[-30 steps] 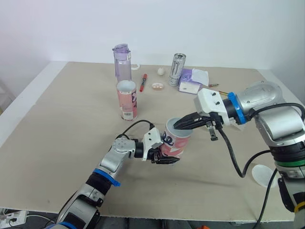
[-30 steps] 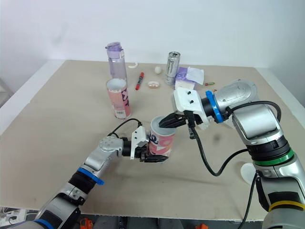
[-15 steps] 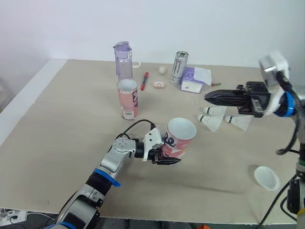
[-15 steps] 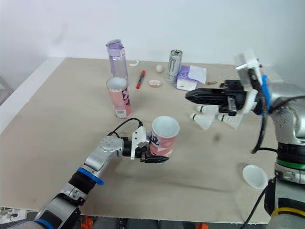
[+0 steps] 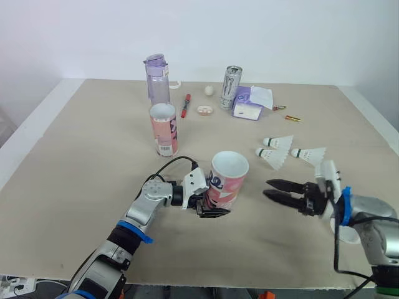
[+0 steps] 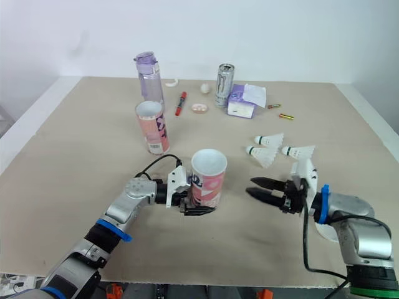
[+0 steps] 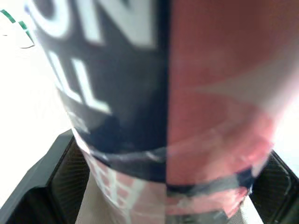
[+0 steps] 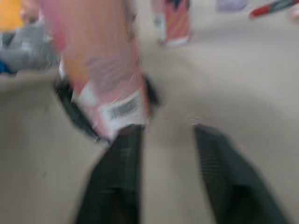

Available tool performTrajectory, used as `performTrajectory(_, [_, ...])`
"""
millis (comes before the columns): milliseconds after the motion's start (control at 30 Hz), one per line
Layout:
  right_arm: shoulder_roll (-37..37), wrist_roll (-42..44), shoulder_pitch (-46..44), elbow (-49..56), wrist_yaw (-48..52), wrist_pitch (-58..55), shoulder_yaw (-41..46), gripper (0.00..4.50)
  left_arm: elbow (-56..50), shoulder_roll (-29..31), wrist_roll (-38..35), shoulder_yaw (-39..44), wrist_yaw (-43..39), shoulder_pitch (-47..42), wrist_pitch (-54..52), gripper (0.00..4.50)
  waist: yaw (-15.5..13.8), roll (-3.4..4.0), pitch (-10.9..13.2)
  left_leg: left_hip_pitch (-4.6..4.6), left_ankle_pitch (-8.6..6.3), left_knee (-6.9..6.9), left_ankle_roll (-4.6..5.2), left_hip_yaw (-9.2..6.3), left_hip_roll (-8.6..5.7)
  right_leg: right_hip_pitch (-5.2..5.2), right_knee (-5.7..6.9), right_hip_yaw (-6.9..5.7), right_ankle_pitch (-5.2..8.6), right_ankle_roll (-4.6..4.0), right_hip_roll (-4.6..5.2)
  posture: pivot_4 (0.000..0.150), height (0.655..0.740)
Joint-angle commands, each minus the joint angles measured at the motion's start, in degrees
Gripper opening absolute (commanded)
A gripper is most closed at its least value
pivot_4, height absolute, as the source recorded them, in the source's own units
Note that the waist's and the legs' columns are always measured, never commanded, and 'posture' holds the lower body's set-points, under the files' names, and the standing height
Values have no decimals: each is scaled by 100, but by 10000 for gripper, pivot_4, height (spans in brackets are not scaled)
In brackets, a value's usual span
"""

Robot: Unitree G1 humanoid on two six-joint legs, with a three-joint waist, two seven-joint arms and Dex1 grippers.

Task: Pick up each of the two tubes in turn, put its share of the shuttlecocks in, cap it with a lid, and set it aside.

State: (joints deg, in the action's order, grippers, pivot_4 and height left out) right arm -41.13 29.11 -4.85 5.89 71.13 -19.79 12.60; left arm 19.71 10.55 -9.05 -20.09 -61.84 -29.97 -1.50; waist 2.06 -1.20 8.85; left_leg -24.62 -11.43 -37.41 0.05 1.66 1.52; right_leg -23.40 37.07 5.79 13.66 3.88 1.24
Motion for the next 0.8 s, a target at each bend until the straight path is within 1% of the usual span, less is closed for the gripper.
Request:
performTrajectory(33, [83,-146,17,83,133,449,-297,37089,-139,78,-64,141,-79,-46,165,45000,-3,-2,1,0,0,0,0,0,0,0,0,-1,1,-1,0,1500,7400])
performTrajectory(100, [137,-285,-2,-52,227,727,-535,44559,-291,169,-96,161,-138,-8,194,45000,-3,-2,1,-1,-1,2,-1,-3,1,0,0,-5,4,-3,-1,1500,7400])
performTrajectory(200, [205,-363,-47,-159,275,936,-727,44559,-497,273,-182,208,-199,46,126,45000,-3,-5,3,-1,-2,6,-3,-5,2,0,0,-9,8,-7,-3,1500,7400])
performTrajectory(300, [535,-513,-225,-369,97,1332,-933,44559,-813,596,-247,253,-413,195,87,45000,14,-14,8,-2,-2,8,-3,-5,2,0,0,-9,11,-6,-2,1500,7400])
performTrajectory(500, [826,-723,-473,-694,-22,1735,-1196,44559,-1248,932,-517,453,-580,344,-179,45000,-9,-15,12,-1,-5,4,-8,-3,5,2,0,-12,10,-7,2,1500,7400])
performTrajectory(800, [1317,-843,-921,-965,-336,1824,-1536,44559,-2078,1452,-948,757,-707,735,-601,45000,-4,-16,14,1,-5,7,-8,-5,13,0,4,-19,11,-17,0,1500,7400])
